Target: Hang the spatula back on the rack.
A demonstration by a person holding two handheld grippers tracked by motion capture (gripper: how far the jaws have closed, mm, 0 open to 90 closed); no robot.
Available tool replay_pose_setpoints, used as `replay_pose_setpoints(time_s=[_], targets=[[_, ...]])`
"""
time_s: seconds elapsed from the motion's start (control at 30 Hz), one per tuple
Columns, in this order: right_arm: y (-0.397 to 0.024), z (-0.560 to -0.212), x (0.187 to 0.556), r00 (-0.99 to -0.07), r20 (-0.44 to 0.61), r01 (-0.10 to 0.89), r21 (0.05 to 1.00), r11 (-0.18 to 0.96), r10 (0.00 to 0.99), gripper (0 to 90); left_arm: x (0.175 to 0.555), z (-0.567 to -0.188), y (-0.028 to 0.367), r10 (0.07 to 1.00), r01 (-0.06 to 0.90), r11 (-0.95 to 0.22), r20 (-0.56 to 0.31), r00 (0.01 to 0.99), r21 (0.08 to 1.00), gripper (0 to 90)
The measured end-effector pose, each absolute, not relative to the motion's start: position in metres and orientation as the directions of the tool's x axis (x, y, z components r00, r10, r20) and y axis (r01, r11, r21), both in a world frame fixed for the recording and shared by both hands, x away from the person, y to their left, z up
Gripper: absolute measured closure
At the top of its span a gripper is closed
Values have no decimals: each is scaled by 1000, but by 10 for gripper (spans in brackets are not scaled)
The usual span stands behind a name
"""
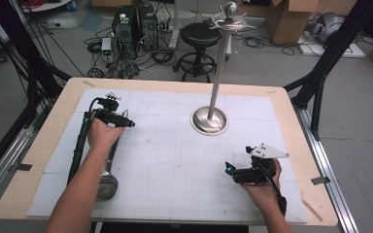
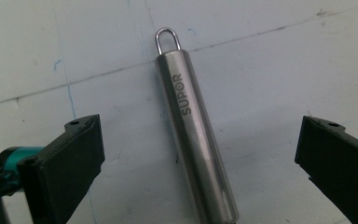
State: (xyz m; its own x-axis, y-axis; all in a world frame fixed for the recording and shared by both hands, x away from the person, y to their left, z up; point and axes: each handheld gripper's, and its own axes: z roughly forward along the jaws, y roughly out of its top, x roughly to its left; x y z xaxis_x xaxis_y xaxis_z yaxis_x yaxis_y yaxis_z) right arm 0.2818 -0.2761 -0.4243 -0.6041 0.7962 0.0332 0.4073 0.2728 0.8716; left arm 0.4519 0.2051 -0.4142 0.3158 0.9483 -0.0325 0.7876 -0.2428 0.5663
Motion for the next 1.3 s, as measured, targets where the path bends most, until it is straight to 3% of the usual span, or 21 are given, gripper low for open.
replay_pose_setpoints(time_s=[0.53,0.93,1.03,1.13,1.3], targets=[[-276,-425,282,-606,37,413,869,274,795,5,455,-428,200,948,832,-261,-33,317,490,105],[-274,-426,281,-611,32,413,865,285,791,5,454,-428,196,952,836,-264,-7,305,482,153],[-275,-425,281,-610,32,417,863,286,792,5,453,-425,194,953,837,-263,-8,303,480,217],[-275,-426,281,-611,31,415,864,286,791,5,451,-423,192,950,835,-271,-8,313,478,343],[-274,-426,281,-609,32,417,863,286,793,5,450,-421,191,948,836,-277,-10,319,473,409]])
